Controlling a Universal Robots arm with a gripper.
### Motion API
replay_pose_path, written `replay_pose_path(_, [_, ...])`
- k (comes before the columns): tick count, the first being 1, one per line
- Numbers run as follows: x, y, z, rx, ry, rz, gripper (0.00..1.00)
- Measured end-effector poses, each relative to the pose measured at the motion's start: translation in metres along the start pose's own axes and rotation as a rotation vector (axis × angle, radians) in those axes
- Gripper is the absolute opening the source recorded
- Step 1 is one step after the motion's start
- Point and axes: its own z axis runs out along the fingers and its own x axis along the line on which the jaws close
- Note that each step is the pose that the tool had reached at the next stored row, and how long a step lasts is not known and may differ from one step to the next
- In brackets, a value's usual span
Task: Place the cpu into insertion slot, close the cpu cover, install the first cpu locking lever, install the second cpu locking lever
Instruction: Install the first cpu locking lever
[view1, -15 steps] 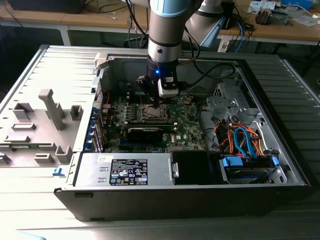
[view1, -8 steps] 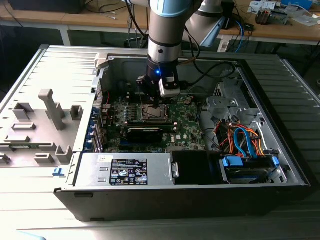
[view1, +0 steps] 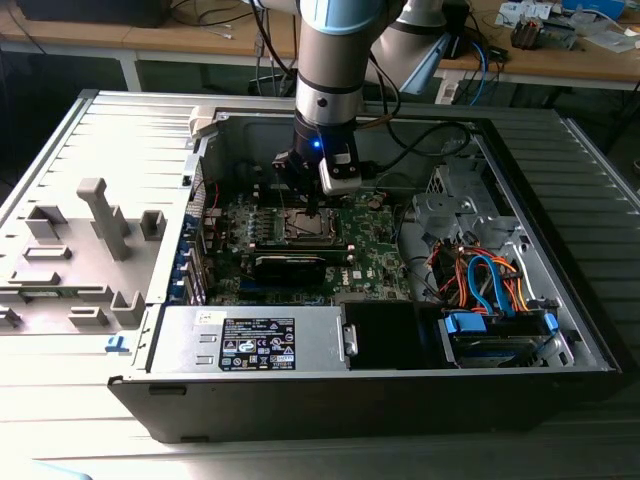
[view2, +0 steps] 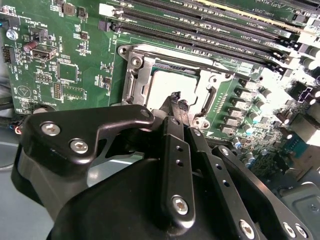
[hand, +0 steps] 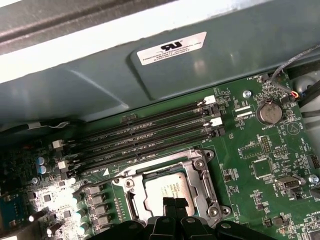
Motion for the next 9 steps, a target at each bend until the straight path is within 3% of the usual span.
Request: replay_pose_path(9, [0.0000, 0.0000, 0.0000, 0.0009, 0.0005, -0.021, 0.11])
